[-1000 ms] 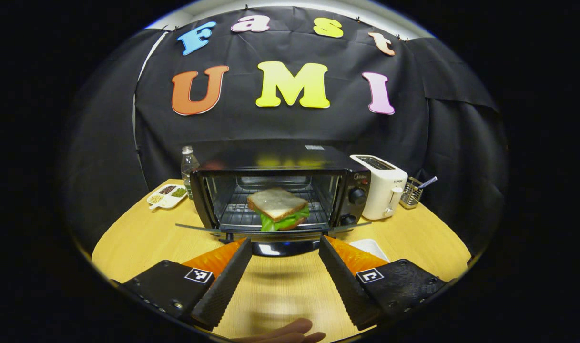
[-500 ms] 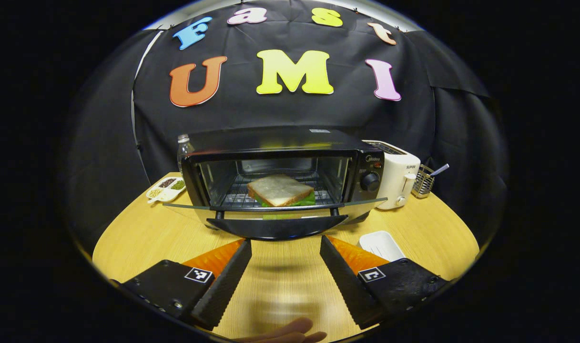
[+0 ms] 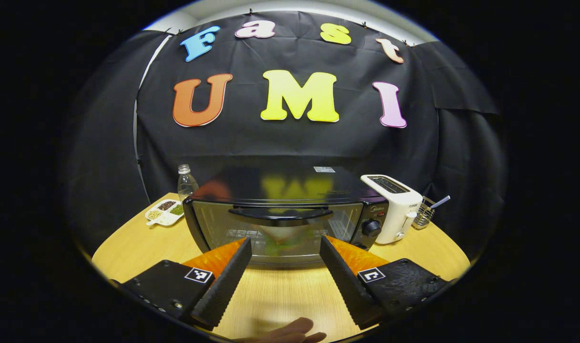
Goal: Open the electric oven with the left hand, put the food in, and close the electric oven.
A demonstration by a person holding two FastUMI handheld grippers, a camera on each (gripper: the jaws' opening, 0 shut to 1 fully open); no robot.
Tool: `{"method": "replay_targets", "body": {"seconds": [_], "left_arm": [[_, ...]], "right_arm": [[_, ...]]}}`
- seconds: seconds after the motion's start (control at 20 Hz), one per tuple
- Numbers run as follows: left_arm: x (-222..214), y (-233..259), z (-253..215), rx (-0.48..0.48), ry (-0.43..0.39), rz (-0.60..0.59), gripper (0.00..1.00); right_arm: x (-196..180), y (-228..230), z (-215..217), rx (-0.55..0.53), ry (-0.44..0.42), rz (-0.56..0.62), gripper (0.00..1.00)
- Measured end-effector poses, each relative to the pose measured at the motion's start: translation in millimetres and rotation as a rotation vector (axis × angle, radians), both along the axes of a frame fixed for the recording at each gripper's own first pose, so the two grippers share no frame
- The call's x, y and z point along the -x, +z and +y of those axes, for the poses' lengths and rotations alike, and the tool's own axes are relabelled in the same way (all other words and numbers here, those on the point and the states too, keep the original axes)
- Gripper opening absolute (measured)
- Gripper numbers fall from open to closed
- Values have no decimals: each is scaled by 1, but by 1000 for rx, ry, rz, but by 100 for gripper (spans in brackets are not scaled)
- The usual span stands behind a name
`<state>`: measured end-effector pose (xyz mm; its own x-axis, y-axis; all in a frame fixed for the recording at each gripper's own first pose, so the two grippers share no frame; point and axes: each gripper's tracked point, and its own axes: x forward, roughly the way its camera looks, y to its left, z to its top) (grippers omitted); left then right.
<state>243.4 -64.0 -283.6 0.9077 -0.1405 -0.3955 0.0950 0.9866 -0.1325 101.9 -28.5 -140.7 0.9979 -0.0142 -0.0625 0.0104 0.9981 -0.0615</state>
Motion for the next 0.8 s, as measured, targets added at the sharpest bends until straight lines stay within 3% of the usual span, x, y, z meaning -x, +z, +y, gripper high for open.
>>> {"method": "replay_targets", "body": {"seconds": [0.3, 0.35, 0.4, 0.65, 0.8], "left_arm": [[44, 53, 7, 32, -7, -122, 95], [54, 67, 11, 32, 3, -151, 87], [65, 83, 15, 29, 12, -184, 94], [132, 159, 28, -12, 59, -320, 93], [173, 176, 33, -16, 104, -330, 93]], "right_arm": [[22, 11, 9, 9, -3, -15, 100], [26, 15, 8, 11, -9, -19, 100], [30, 16, 9, 9, -13, -19, 100], [58, 35, 8, -23, -2, -42, 100], [75, 45, 4, -25, 5, -58, 100]]}}
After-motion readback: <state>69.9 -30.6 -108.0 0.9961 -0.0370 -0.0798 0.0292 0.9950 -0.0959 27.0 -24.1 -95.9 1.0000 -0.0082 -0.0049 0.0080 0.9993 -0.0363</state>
